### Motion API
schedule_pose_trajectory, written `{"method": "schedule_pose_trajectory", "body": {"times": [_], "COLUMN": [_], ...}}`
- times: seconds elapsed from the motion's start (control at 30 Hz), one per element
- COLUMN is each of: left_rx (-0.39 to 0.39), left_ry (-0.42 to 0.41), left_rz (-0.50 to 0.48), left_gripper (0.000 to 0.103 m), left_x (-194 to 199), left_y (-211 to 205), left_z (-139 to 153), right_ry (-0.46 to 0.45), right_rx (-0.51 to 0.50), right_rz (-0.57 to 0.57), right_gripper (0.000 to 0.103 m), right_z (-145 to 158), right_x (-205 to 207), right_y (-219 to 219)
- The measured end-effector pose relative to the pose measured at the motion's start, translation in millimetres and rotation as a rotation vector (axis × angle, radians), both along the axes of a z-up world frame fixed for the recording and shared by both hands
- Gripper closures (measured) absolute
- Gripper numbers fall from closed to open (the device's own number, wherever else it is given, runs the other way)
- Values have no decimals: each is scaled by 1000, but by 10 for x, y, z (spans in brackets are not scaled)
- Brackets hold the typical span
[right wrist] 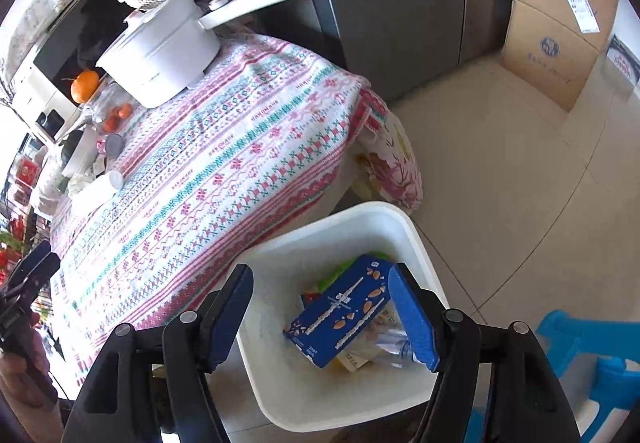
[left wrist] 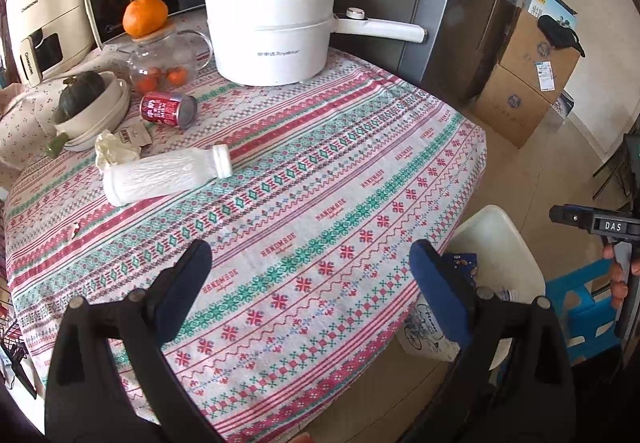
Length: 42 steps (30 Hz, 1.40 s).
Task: Collect trash
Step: 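Reach the left tool to the white milk bottle and close on it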
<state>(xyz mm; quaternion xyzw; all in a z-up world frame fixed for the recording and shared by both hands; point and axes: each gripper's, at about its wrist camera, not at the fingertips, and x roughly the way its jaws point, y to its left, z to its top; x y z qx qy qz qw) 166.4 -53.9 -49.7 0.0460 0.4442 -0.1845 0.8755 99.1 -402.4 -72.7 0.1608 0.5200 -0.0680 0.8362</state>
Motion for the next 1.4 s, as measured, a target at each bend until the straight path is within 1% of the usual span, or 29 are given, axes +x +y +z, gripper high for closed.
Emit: {"method": "schedule_pose_trajectory", "body": {"times": [0.1,0.23,0.3,0.37,0.53,0.63,0.77,0.97,1.07,1.2,1.23,1.3,1.37,1.4], "left_rx": [9,34,53,79,169,203,279,356,405,429,431,431,446,459], "left_ry": [13,27,50,63,71,66,50,27,55,127,148,192,208,203], "left_rz": [58,123,129,114,19,-42,-152,-317,-375,-422,-432,-445,-463,-468], "left_gripper": [4,4,4,4,4,4,4,4,5,8,9,15,17,18], "left_x": [130,320,454,599,950,1105,1283,1544,1693,1820,1825,1814,1751,1710], "left_y": [230,516,630,736,888,890,751,474,368,291,283,269,252,244], "left_z": [4,-22,-67,-125,-304,-399,-503,-536,-632,-774,-808,-888,-962,-983], "right_ry": [-30,-47,-48,-48,-41,-33,-29,-20,-10,7,10,15,18,19], "right_rx": [-24,-34,-41,-45,-71,-101,-120,-123,-125,-132,-132,-133,-133,-133], "right_rz": [19,43,58,75,116,128,139,158,163,167,168,168,171,170], "right_gripper": [28,25,25,25,24,24,24,24,24,24,24,24,24,24], "right_z": [106,172,184,173,151,125,119,90,50,1,-10,-26,-37,-40], "right_x": [60,179,239,298,393,431,497,596,644,707,721,747,762,768], "right_y": [107,279,368,450,615,680,741,793,809,826,825,826,825,826]}}
